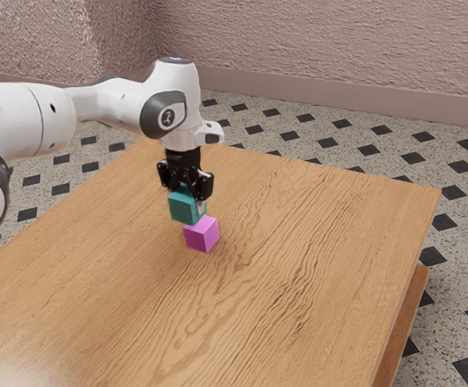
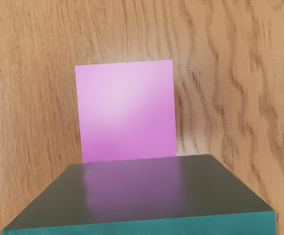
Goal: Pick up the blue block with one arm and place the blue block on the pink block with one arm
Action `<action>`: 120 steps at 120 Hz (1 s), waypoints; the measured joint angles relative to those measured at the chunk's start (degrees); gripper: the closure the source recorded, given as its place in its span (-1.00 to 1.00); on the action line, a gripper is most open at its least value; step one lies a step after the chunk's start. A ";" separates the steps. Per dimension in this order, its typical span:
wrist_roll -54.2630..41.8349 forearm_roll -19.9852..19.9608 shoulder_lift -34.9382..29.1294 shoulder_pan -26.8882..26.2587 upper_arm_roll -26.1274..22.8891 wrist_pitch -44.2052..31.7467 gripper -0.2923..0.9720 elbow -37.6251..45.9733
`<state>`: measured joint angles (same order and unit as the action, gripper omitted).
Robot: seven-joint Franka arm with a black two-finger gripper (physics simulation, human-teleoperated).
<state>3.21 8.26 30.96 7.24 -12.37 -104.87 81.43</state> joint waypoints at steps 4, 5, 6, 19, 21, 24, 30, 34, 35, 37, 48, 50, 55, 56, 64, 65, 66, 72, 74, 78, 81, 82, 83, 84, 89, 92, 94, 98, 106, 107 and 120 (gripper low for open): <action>0.09 -0.02 0.64 -0.13 0.05 0.77 -0.05 -0.86; 0.12 -0.02 0.77 -0.17 0.07 0.94 -0.05 -1.03; 0.14 -0.02 0.91 -0.20 0.09 1.11 -0.05 -1.22; 0.37 -0.06 2.32 -0.50 0.33 2.78 -0.06 -3.18; 0.40 -0.05 2.52 -0.54 0.38 2.97 -0.06 -3.42; 0.45 -0.06 2.86 -0.59 0.65 3.23 -0.05 -3.79; 0.51 -0.04 3.54 -0.60 1.07 3.65 -0.05 -4.38; 0.54 -0.03 4.10 -0.61 1.21 3.88 -0.05 -4.97; 0.55 -0.03 4.25 -0.62 1.23 3.93 -0.05 -5.11; 0.55 -0.02 4.49 -0.62 1.27 4.02 -0.05 -5.41; 0.56 0.02 6.23 -0.64 1.40 4.39 -0.05 -7.47; 0.56 0.03 6.50 -0.66 1.41 4.36 -0.05 -7.76; 0.56 0.07 6.98 -0.75 1.50 4.24 -0.05 -8.20; 0.56 0.08 7.04 -0.77 1.57 4.20 -0.04 -8.26; 0.55 0.17 7.45 -0.94 2.01 3.80 -0.05 -8.53; 0.54 0.18 7.50 -0.96 2.04 3.72 -0.05 -8.55; 0.54 0.18 7.54 -0.98 2.07 3.64 -0.05 -8.56; 0.49 0.22 7.88 -1.04 2.20 3.20 -0.05 -8.61; 0.47 0.23 7.97 -1.05 2.24 3.07 -0.04 -8.62; 0.45 0.28 8.14 -1.06 2.28 2.78 -0.04 -8.63; 0.43 0.31 8.25 -1.07 2.30 2.59 -0.04 -8.64; 0.42 0.32 8.30 -1.07 2.31 2.54 -0.04 -8.64; 0.41 0.33 8.33 -1.07 2.31 2.48 -0.04 -8.64; 0.41 0.34 8.37 -1.07 2.32 2.43 -0.04 -8.64; 0.38 0.38 8.45 -1.20 2.33 2.18 -0.04 -8.64; 0.36 0.40 8.42 -1.31 2.33 1.98 -0.04 -8.64; 0.35 0.41 8.43 -1.40 2.32 1.83 -0.05 -8.64; 0.32 0.42 8.41 -1.58 2.29 1.54 -0.05 -8.64; 0.27 0.45 8.39 -1.73 2.26 0.99 -0.04 -8.64; 0.26 0.45 8.39 -1.73 2.26 0.93 -0.04 -8.64; 0.18 0.47 8.38 -1.77 2.28 -0.10 -0.04 -8.64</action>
<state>3.39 8.73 39.34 5.46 -10.08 -104.97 72.79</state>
